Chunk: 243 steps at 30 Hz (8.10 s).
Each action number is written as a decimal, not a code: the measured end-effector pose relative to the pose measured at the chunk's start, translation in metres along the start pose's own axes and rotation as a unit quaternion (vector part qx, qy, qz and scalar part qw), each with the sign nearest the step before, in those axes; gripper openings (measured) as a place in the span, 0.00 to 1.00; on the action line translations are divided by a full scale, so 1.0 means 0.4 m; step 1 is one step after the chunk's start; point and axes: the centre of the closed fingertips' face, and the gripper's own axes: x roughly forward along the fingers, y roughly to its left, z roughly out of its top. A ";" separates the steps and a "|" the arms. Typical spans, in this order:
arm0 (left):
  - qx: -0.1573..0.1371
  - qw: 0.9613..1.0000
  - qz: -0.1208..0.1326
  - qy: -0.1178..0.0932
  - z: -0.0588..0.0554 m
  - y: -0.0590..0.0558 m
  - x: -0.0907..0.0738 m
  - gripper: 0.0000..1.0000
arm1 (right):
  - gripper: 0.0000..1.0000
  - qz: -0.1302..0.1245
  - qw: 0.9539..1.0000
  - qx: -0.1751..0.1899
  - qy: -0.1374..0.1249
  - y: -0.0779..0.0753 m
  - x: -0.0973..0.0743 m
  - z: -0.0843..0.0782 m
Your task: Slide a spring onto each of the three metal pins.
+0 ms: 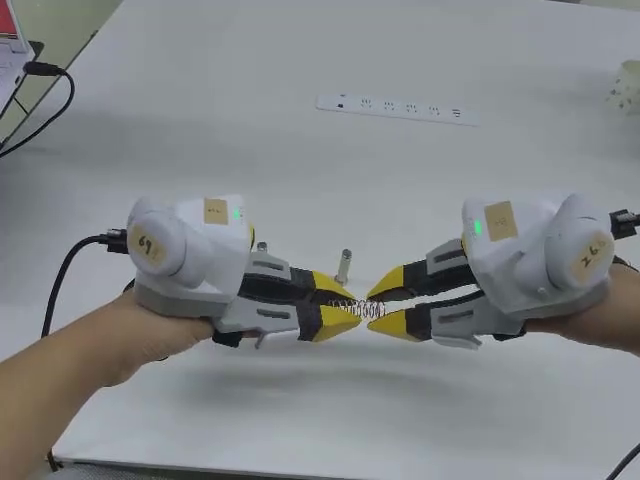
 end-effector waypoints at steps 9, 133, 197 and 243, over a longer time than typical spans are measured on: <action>-0.001 1.000 -0.003 -0.002 0.003 -0.003 -0.002 0.02 | 0.09 -0.004 1.000 0.007 -0.007 -0.006 -0.001 -0.005; -0.008 0.999 -0.023 -0.024 0.012 -0.025 -0.004 0.03 | 0.07 0.019 0.963 0.176 -0.203 -0.003 -0.041 0.178; -0.047 0.987 0.151 0.006 -0.109 0.114 -0.231 0.53 | 0.07 -0.048 0.972 0.164 -0.164 -0.049 -0.032 0.118; -0.082 0.975 0.208 -0.003 -0.137 0.150 -0.284 0.98 | 0.07 -0.158 0.942 0.230 -0.187 -0.241 -0.023 0.089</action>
